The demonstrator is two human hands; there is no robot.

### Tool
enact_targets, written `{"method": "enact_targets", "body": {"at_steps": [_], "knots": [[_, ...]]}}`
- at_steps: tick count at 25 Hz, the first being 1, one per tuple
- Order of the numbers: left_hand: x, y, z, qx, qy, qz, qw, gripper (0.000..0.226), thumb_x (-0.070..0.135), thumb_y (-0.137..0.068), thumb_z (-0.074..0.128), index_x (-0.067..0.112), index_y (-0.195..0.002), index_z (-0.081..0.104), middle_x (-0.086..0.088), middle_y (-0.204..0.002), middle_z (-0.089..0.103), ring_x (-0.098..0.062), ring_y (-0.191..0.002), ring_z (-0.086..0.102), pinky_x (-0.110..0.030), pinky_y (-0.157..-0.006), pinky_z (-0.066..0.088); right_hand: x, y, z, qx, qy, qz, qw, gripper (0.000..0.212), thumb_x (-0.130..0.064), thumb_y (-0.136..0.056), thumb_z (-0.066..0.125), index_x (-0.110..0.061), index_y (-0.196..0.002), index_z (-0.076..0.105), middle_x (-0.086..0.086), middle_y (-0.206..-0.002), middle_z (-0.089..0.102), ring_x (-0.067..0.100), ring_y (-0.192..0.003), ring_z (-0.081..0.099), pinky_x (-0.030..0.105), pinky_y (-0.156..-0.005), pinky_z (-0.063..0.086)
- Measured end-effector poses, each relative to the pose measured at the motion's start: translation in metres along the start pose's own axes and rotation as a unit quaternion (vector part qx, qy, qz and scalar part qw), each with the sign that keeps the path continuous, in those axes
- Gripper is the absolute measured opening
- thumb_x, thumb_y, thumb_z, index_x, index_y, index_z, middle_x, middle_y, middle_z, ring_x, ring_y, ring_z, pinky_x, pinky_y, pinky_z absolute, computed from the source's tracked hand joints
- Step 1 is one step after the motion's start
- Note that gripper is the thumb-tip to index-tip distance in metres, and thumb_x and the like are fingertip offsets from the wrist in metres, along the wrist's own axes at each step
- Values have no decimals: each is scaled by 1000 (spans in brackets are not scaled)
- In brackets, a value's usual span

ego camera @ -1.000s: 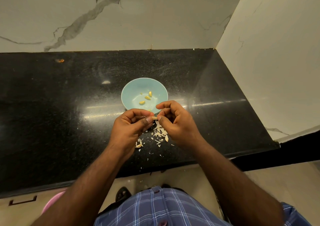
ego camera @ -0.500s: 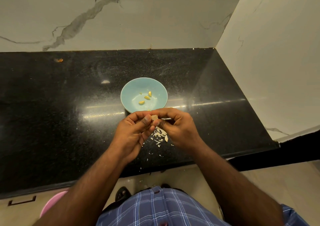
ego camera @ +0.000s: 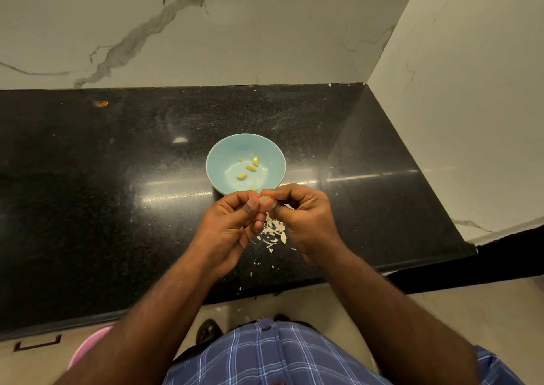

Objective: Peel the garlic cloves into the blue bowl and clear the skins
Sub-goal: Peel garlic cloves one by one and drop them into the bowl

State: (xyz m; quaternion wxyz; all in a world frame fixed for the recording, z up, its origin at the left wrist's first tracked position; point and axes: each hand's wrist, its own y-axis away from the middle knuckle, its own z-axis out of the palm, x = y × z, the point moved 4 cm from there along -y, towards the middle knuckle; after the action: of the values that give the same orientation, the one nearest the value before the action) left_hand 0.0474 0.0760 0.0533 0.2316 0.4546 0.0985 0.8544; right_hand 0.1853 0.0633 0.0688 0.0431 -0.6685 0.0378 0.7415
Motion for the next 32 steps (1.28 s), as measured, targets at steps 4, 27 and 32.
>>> {"method": "enact_targets", "body": {"at_steps": [4,27,32], "knots": [[3,-4,-6,-21,-31,17,999,11,13,-86,65,3,-90,69,-8,-72,65,-12,-63,59,-16,-58,54,-2,-1,2,-49,-80,140,986,12,4,-86,71,-6,-86,78,13,-83,73,18,-71,66,26,-66,54],[-2,-11,-10,25,-68,-11,997,7,8,-96,62,8,-95,69,-5,-82,72,-10,-74,69,-20,-67,58,0,-3,-7,32,61,6,998,18,-3,-88,75,-16,-100,77,5,-94,78,24,-93,75,37,-85,61],[0,-8,-7,-4,-68,7,998,17,9,-84,69,4,-99,75,-10,-94,77,-14,-85,73,-21,-74,59,2,-4,-10,51,133,-22,990,18,-4,-90,73,-16,-103,75,1,-91,77,16,-88,75,32,-81,61]]}}
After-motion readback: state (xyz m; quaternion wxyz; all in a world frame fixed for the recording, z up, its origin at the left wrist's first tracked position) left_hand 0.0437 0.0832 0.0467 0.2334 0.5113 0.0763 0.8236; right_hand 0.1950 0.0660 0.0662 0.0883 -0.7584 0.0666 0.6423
